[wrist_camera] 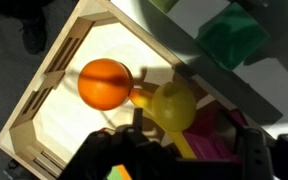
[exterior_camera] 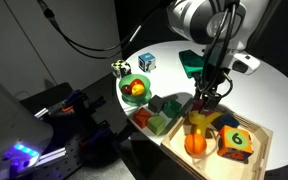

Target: Pick up the yellow lemon and put it on the tray

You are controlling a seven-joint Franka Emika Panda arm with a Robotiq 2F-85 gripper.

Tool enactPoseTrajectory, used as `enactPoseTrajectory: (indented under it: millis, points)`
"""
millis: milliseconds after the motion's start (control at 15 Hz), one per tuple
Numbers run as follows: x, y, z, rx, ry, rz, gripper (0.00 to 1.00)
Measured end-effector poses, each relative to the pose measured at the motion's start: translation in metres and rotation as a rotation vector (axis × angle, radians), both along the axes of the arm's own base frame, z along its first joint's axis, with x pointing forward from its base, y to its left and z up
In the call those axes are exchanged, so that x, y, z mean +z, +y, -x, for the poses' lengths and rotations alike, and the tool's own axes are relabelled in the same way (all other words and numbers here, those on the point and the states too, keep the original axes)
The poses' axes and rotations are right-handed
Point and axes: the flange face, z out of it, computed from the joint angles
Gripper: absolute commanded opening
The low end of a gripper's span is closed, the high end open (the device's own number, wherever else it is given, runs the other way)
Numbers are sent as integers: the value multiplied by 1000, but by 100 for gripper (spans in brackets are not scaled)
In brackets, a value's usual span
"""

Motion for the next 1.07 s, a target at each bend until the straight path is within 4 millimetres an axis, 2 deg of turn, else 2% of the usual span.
enactPoseTrajectory:
  millis: [267,533,1067]
  points:
    - [0,5,-3,19,5,6,100]
    - [6,21,-11,68,17,15,100]
    - [47,70,-29,183,24,10,100]
